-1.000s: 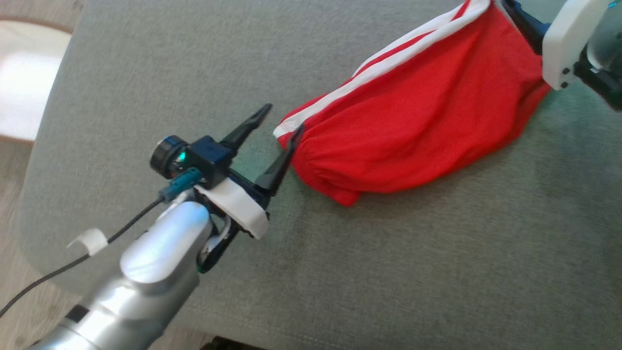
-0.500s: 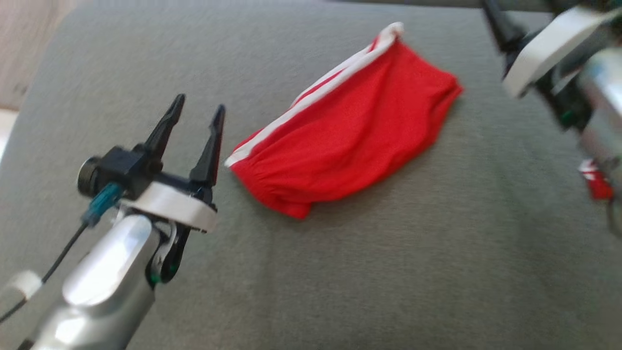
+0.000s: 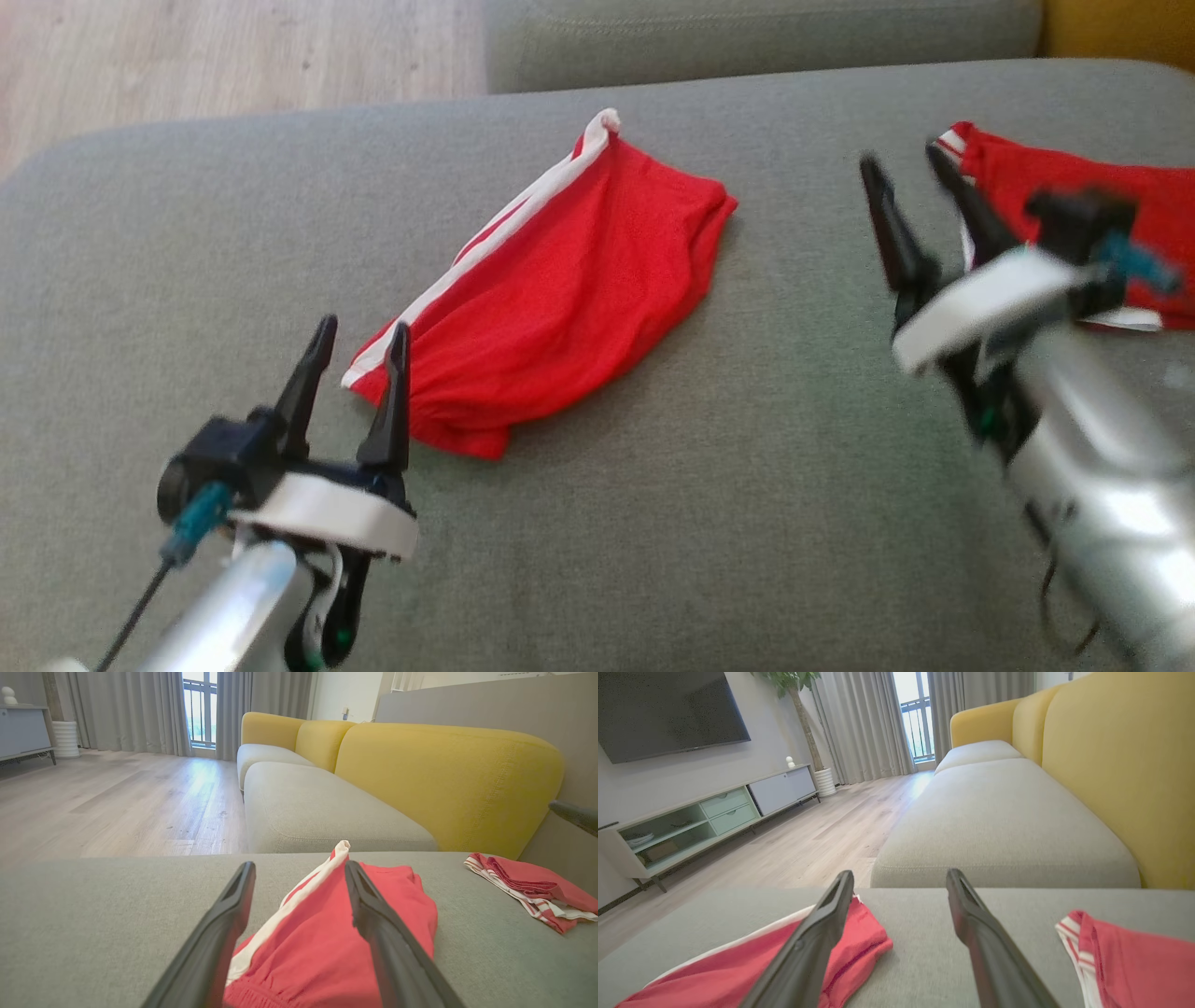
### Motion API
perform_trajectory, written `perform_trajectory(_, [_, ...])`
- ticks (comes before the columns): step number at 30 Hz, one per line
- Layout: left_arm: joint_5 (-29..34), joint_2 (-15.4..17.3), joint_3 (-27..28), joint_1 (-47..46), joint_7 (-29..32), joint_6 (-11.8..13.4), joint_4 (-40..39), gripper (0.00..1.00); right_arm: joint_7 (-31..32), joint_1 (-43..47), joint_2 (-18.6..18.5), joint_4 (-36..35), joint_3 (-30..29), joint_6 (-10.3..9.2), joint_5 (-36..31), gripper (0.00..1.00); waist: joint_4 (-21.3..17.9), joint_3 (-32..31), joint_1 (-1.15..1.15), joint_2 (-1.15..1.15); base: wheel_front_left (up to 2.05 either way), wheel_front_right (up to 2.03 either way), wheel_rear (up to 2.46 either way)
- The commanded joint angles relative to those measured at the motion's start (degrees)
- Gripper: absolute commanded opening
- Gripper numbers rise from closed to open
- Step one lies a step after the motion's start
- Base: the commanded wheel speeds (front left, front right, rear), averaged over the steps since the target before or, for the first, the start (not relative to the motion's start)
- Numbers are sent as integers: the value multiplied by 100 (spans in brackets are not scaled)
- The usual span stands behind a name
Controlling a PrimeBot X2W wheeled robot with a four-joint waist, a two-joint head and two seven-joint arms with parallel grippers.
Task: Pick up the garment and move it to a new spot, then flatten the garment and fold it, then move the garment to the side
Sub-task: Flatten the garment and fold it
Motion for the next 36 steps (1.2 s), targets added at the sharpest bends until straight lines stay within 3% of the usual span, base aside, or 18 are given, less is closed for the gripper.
perform_trajectory(1, [-21,97,317,-83,-58,41,-163,100,-61,224,136,-226,-161,39,-139,100,-66,-70,1,0,0,0,0])
perform_trajectory(9, [467,-299,919,497,-78,10,-342,100,-61,1671,898,-902,-1401,39,-1232,100,-110,-165,1,0,0,0,0])
perform_trajectory(19, [1094,-817,1568,898,-79,-438,-245,100,317,2596,1504,-1826,-2381,39,-2234,100,-26,-157,1,0,0,0,0])
perform_trajectory(29, [1427,-1096,1685,769,-79,-806,-50,100,950,2619,1660,-2416,-2813,39,-2129,100,472,124,1,0,0,0,0])
perform_trajectory(36, [1539,-1330,1772,611,-79,-1074,133,100,1407,2143,1687,-2124,-3091,39,-1852,100,1034,518,1,0,0,0,0])
